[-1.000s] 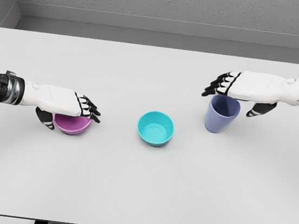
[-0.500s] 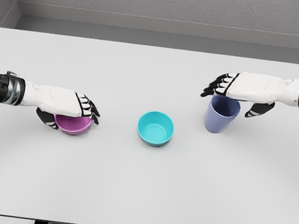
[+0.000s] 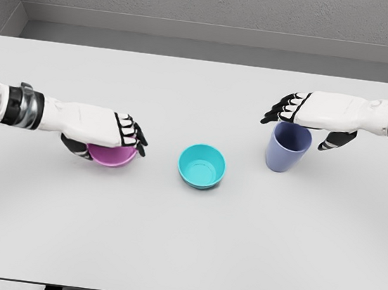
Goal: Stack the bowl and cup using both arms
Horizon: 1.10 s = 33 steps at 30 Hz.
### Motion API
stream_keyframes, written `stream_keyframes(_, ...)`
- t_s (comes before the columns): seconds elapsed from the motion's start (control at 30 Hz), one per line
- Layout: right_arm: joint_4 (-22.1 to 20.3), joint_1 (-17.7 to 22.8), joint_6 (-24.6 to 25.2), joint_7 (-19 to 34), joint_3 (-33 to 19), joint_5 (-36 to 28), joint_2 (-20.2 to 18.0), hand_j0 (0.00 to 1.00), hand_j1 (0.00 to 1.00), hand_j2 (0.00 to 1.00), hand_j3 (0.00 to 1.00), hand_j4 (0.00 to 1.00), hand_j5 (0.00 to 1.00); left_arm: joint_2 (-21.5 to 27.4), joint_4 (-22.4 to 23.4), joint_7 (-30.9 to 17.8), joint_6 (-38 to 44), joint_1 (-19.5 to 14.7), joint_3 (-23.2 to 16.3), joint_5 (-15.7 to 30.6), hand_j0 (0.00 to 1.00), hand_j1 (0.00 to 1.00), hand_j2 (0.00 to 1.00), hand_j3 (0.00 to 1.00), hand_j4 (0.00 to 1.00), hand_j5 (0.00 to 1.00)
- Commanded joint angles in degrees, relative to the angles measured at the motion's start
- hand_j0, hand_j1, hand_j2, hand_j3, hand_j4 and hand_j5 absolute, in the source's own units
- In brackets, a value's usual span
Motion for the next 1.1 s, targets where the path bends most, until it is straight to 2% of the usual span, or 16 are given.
stream_keyframes(0.0, -0.01, 0.00, 0.15, -0.02, -0.02, -0.29, -0.05, 1.00, 1.00, 1.00, 1.00, 1.00, 1.00, -1.61, -1.20, 0.07, 0.18, -0.09, -0.03, 0.31, 0.55, 0.55, 0.55, 0.55, 0.55, 0.55)
stream_keyframes(0.43, 0.79, 0.00, 0.15, -0.02, 1.57, -0.29, 0.83, 1.00, 1.00, 1.00, 1.00, 1.00, 1.00, -12.59, -0.77, 0.07, 0.18, -7.03, -2.49, 0.75, 0.55, 0.55, 0.55, 0.55, 0.55, 0.55)
stream_keyframes(0.57, 0.87, -0.53, 0.15, -0.02, 1.57, -0.20, 1.35, 1.00, 1.00, 1.00, 1.00, 1.00, 1.00, -15.40, 0.90, 0.07, 0.18, -7.21, -2.49, 0.75, 0.55, 0.55, 0.55, 0.55, 0.55, 0.55)
stream_keyframes(0.73, 1.14, -0.53, 0.15, -0.02, 2.09, -0.20, 1.62, 1.00, 1.00, 1.00, 1.00, 1.00, 1.00, -18.48, 7.67, 0.07, 0.18, -7.21, -2.49, 0.75, 0.55, 0.55, 0.55, 0.55, 0.55, 0.55)
stream_keyframes(1.07, 2.37, -0.70, 0.15, -0.02, 3.15, -0.20, 1.71, 1.00, 1.00, 1.00, 1.00, 1.00, 1.00, -20.85, 7.76, 0.07, 0.18, -7.12, -5.22, 0.66, 0.57, 0.57, 0.57, 0.57, 0.57, 0.57)
